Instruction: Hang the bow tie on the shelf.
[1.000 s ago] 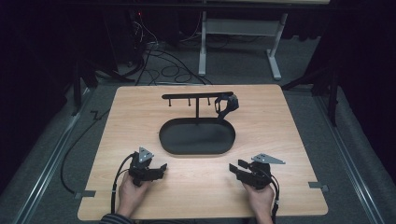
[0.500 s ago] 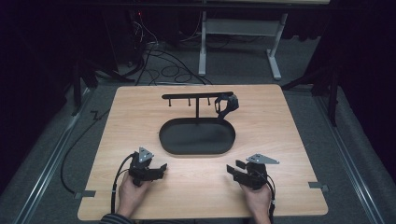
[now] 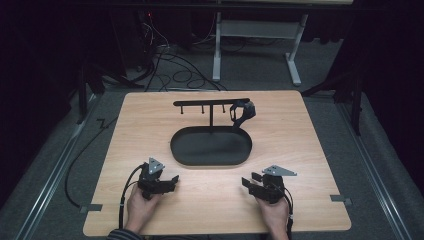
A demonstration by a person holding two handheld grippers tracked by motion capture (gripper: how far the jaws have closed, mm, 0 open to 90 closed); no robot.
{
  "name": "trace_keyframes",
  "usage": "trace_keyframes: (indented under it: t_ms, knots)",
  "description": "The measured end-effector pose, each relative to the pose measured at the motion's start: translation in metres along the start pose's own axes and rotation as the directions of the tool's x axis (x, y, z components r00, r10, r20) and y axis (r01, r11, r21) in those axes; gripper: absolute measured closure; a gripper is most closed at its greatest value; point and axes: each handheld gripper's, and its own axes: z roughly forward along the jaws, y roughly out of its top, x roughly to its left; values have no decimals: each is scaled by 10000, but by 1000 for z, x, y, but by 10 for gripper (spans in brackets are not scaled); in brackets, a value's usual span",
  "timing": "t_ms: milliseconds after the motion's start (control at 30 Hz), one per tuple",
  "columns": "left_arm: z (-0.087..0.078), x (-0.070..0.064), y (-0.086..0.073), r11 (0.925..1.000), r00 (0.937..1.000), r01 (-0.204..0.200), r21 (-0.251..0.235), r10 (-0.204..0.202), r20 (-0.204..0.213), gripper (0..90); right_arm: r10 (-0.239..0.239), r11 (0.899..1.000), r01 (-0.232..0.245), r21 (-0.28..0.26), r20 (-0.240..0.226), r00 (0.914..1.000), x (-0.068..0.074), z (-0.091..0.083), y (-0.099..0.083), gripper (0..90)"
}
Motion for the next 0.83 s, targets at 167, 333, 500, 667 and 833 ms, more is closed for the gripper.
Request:
trace_keyframes:
  t_ms: [167, 333, 500, 667, 833]
  knots:
    - [0, 0, 0, 10000, 10000, -2, 1, 2, 1, 200, -25, 9993, 25, 366, 10, 10000, 1, 3, 0, 472]
    - [0, 0, 0, 10000, 10000, -4, 3, 4, -1, 200, -529, 9975, 513, 486, 315, 9981, 7, 5, 1, 454]
    - [0, 0, 0, 10000, 10000, -2, 0, 2, 2, 200, -951, 9940, 919, 591, 545, 9940, 12, 6, 0, 435]
    - [0, 0, 0, 10000, 10000, -3, 2, 3, 2, 200, -1866, 9805, 1767, 865, 1241, 9746, 23, 10, -1, 426]
    - [0, 0, 0, 10000, 10000, -2, 2, 2, 3, 200, -2104, 9754, 1987, 950, 1357, 9681, 26, 11, -1, 421]
